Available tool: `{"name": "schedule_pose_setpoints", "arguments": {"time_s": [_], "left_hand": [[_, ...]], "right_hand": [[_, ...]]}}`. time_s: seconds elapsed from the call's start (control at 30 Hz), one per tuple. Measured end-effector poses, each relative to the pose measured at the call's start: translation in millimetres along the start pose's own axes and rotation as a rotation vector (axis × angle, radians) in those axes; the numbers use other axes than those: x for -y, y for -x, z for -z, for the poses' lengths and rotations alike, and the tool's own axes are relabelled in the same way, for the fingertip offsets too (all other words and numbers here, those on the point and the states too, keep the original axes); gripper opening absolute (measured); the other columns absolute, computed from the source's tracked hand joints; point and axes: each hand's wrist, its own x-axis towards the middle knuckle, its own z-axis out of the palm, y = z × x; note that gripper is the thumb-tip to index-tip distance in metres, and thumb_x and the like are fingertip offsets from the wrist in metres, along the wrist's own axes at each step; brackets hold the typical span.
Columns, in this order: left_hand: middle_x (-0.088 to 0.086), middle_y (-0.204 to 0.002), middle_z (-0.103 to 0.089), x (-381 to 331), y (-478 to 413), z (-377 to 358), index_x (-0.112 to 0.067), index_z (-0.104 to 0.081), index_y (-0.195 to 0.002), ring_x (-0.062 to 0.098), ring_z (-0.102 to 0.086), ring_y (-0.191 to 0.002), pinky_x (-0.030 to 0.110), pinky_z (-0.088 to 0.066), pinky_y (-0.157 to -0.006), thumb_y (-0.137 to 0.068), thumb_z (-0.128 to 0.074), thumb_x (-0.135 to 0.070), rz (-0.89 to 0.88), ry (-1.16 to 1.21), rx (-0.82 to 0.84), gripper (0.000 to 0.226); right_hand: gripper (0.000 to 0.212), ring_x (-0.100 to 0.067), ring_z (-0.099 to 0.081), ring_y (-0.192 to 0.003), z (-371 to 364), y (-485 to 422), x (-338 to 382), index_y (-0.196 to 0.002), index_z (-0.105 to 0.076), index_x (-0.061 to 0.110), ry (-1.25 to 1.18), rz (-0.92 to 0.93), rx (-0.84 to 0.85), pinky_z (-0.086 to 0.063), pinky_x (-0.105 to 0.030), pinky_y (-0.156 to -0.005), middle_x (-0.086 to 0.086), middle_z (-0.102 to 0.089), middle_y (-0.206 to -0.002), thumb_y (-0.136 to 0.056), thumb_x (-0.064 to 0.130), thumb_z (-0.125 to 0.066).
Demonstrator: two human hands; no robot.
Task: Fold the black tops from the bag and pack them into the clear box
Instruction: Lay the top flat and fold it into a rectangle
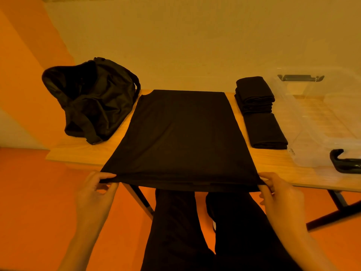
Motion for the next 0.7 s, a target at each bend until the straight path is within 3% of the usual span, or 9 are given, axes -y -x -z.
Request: {"name": "schedule_pose_setpoints", "arguments": {"time_s": [0.1, 0.2, 0.37, 0.47, 0.53, 0.6, 0.7], "left_hand": [[-0.008, -0.096, -0.056, -3, 0, -9, -0.018, -0.060, -0.090, 0.022, -0.062, -0.086, 0.033, -0.055, -0.060, -0.091, -0.071, -0.004, 0.099, 0.074, -0.084, 0.018], [0.000, -0.099, -0.063, 1, 2, -13, -0.014, -0.061, -0.085, 0.025, -0.066, -0.086, 0.035, -0.058, -0.057, -0.089, -0.065, 0.011, 0.080, 0.198, 0.036, 0.026], [0.003, -0.079, -0.064, 11, 6, -4, -0.010, -0.064, -0.073, 0.023, -0.067, -0.076, 0.041, -0.054, -0.062, -0.076, -0.080, 0.012, 0.026, 0.087, 0.082, 0.027], [-0.005, -0.081, -0.062, 20, 6, 7, -0.013, -0.062, -0.078, 0.009, -0.068, -0.073, 0.035, -0.055, -0.062, -0.079, -0.077, 0.013, -0.001, 0.022, 0.114, 0.030], [-0.012, -0.084, -0.060, 28, 7, 16, -0.019, -0.059, -0.083, 0.004, -0.067, -0.075, 0.030, -0.056, -0.061, -0.084, -0.072, 0.011, -0.044, -0.047, 0.175, 0.033], [-0.011, -0.086, -0.062, 30, 9, 22, -0.026, -0.060, -0.088, 0.004, -0.067, -0.075, 0.028, -0.056, -0.061, -0.087, -0.070, 0.009, -0.042, -0.069, 0.213, 0.037], [-0.002, -0.086, -0.066, 25, 12, 24, -0.013, -0.073, -0.093, 0.015, -0.070, -0.077, 0.027, -0.060, -0.064, -0.086, -0.069, 0.012, 0.097, 0.109, 0.200, 0.027]], "right_hand": [[0.025, -0.009, -0.056, -0.062, -2, 3, -5, -0.107, -0.071, 0.009, 0.136, 0.123, -0.012, -0.042, -0.020, -0.053, 0.003, -0.064, -0.081, -0.083, 0.003, -0.077], [0.022, -0.007, -0.050, -0.059, 2, 3, 0, -0.106, -0.068, 0.009, 0.186, 0.091, -0.026, -0.036, -0.018, -0.047, 0.002, -0.060, -0.083, -0.085, 0.002, -0.073], [0.027, -0.016, -0.060, -0.056, 4, 2, 8, -0.107, -0.046, 0.022, 0.045, -0.095, -0.009, -0.054, -0.041, -0.050, 0.001, -0.060, -0.066, -0.094, 0.004, -0.061], [0.038, -0.012, -0.057, -0.054, 9, 8, 7, -0.121, -0.055, 0.017, 0.066, -0.017, -0.023, -0.046, -0.030, -0.045, 0.006, -0.057, -0.068, -0.090, -0.002, -0.064], [0.042, -0.007, -0.057, -0.060, 12, 15, 6, -0.122, -0.060, 0.016, 0.041, 0.026, -0.014, -0.041, -0.021, -0.052, 0.010, -0.057, -0.078, -0.088, -0.007, -0.066], [0.043, -0.007, -0.062, -0.062, 11, 20, 6, -0.113, -0.061, 0.027, -0.058, 0.040, 0.011, -0.043, -0.018, -0.057, 0.010, -0.060, -0.083, -0.089, -0.008, -0.064], [0.047, 0.000, -0.065, -0.082, 8, 25, 8, -0.100, -0.061, 0.039, -0.234, 0.020, 0.041, -0.052, -0.017, -0.063, 0.008, -0.064, -0.092, -0.092, -0.007, -0.058]]}}
